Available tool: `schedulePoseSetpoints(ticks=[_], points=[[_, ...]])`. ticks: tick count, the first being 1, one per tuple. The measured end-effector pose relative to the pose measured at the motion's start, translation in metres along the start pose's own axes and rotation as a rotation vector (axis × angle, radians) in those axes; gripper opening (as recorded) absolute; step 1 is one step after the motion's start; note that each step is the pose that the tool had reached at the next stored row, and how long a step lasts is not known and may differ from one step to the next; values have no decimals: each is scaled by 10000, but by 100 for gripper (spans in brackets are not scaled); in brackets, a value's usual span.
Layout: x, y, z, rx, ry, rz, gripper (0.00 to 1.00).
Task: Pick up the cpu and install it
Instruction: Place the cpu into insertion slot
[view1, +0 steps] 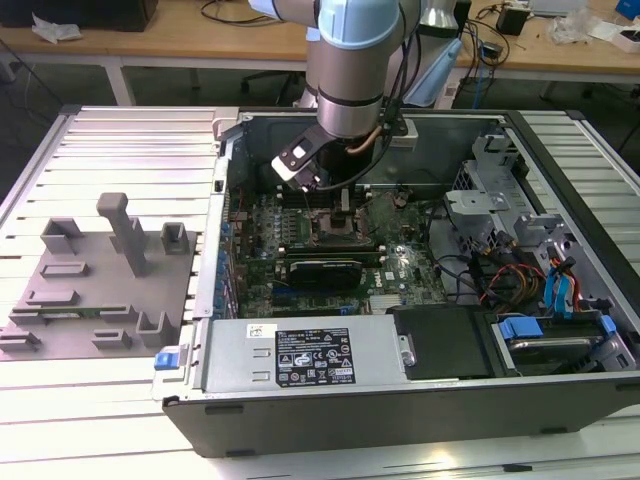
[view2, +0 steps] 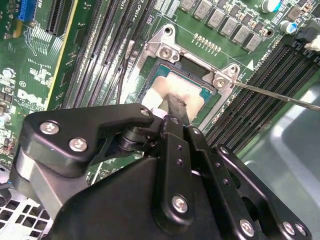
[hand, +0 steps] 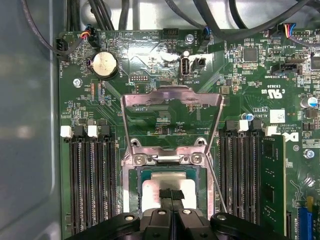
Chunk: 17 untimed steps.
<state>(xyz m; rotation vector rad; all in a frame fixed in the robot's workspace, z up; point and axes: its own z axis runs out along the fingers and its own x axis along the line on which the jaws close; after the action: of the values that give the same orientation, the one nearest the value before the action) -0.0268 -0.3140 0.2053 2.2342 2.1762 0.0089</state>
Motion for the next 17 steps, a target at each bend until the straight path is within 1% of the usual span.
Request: schedulePoseSetpoints(ticks=[5,8,10,11,13,15,16,17], points=[[-2,-1,18,6,-9,0,11],[0,-1,22,1,-1,0,11],[0,-1,20,0,1,1,11],[3,1,4,-9,19,1,11],[0,0,-36,0,2,1,11],[-1,2,-87,0,2,1,11],[-2,3,-183,0,1,1,11],[-1,7,-312,0,-2,-1,11]])
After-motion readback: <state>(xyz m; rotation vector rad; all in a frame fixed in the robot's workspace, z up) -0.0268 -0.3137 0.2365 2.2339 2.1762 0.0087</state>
